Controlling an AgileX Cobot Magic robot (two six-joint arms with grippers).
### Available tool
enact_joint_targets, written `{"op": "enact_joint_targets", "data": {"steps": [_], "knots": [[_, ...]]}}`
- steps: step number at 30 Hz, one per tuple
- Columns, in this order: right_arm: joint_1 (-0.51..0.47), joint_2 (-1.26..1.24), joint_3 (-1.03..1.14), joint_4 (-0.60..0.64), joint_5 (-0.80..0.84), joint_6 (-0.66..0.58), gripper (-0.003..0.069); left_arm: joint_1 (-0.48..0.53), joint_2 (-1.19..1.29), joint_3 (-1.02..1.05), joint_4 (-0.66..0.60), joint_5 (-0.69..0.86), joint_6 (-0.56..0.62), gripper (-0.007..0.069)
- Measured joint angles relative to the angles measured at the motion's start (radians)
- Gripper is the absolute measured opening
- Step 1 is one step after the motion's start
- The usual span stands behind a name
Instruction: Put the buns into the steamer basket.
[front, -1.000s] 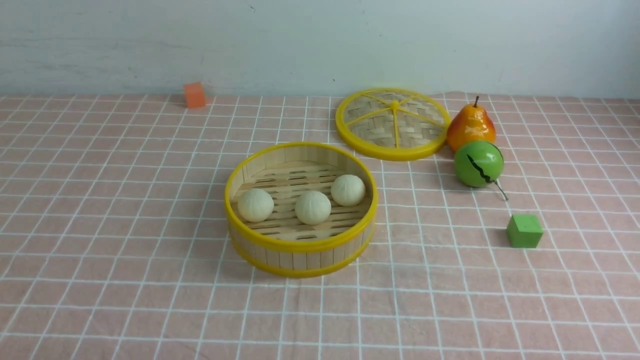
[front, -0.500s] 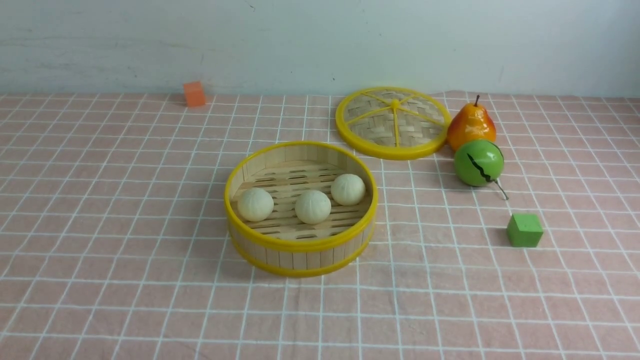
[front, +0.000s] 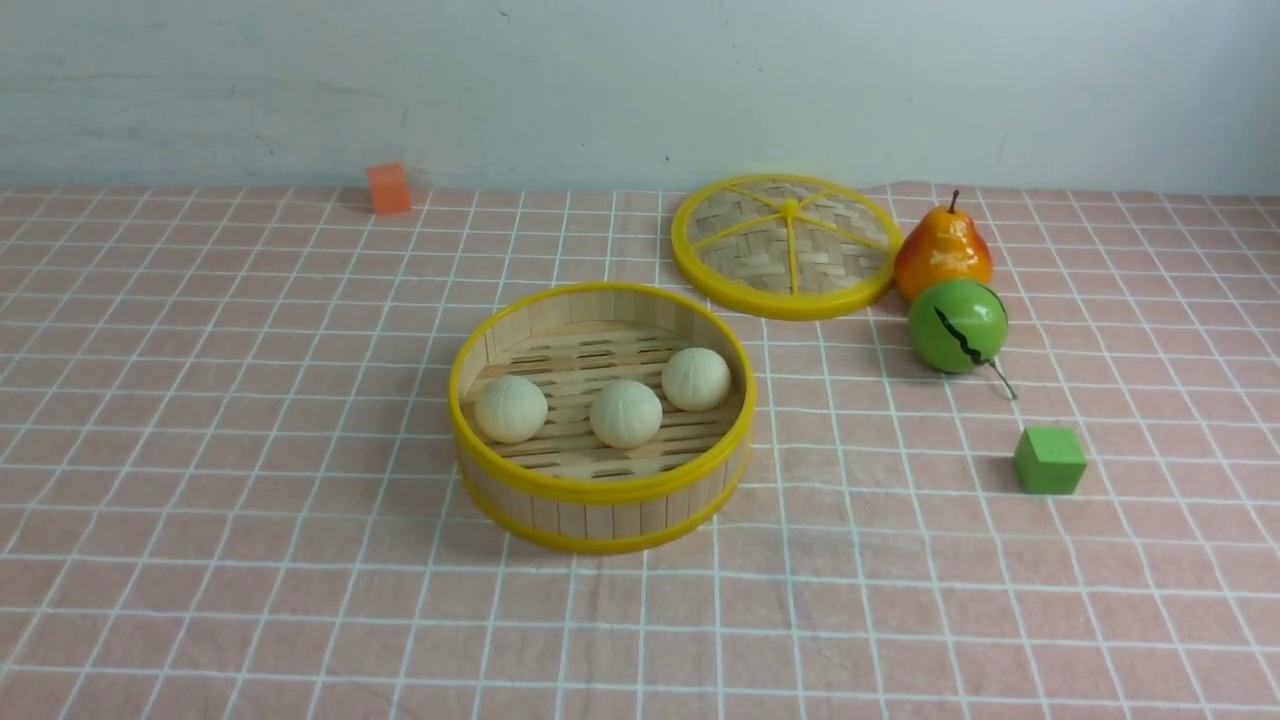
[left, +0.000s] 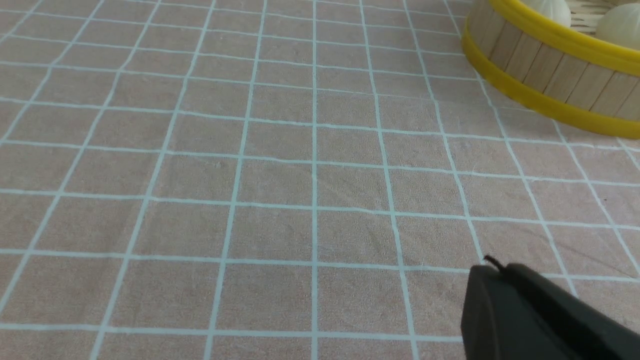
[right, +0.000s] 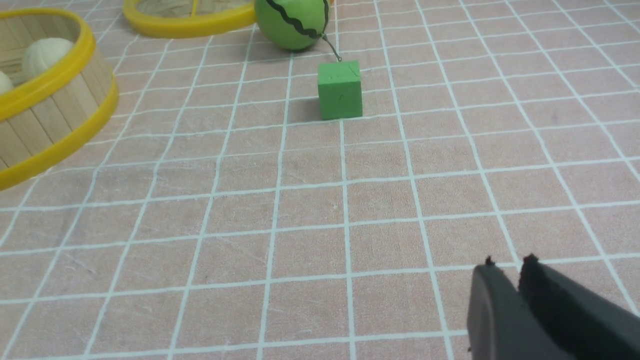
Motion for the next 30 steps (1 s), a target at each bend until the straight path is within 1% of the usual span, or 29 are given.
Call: {"op": "enact_joint_targets", "data": {"steps": [30], "knots": [[0.000,0.000,0.000,0.000,0.000,0.000,0.0109,0.000,0.000,0.000,-0.001,0.000,0.000,-0.0013]]}}
